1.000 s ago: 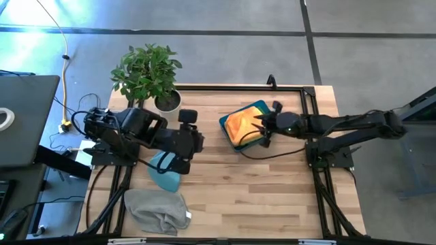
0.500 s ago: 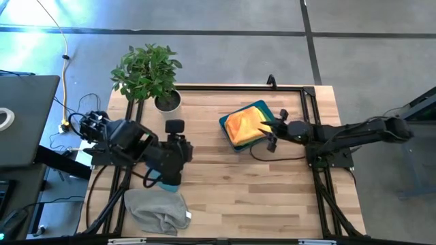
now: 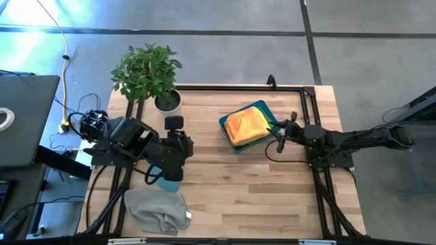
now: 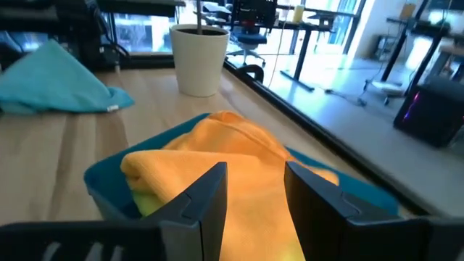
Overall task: Fold microfiber towels
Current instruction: Move the blue microfiber cloth to the center of the table
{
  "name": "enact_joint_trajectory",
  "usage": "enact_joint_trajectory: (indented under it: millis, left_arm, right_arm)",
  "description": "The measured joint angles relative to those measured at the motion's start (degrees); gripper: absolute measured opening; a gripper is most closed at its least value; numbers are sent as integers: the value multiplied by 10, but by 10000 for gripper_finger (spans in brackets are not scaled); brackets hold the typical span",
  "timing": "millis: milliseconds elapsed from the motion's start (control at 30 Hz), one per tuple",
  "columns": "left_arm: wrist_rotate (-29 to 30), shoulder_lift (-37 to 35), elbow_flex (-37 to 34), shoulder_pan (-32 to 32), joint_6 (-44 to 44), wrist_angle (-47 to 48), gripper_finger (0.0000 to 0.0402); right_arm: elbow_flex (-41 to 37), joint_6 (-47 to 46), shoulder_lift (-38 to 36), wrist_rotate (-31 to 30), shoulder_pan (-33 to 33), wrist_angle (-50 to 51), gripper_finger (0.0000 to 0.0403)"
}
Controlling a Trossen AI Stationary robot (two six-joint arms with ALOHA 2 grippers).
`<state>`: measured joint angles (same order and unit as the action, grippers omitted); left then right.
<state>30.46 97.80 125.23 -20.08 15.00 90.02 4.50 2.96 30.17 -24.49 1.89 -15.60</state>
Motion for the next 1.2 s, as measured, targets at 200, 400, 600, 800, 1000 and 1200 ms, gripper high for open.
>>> enact_joint_trajectory:
  millis: [200,400,600,800,1000,1200]
  left_arm:
    - [-16,4,0,20,25,0,145]
    - [-48,18,1,29,76,0,145]
    - [-62,68,0,29,46,-28,145]
    - [-79,140,0,32,-3,-6,145]
    - [-163,145,-86,36,-44,-4,145]
    - [-153,67,-277,41,18,-85,145]
  right_arm:
    - [-3,-82,-10,0,0,25,132]
    - [-3,-66,-10,0,0,31,132]
    - [-3,-70,-9,0,0,34,132]
    - [-3,-70,-9,0,0,51,132]
    - [-3,-70,-2,6,0,66,132]
    - [-3,-70,3,8,0,74,132]
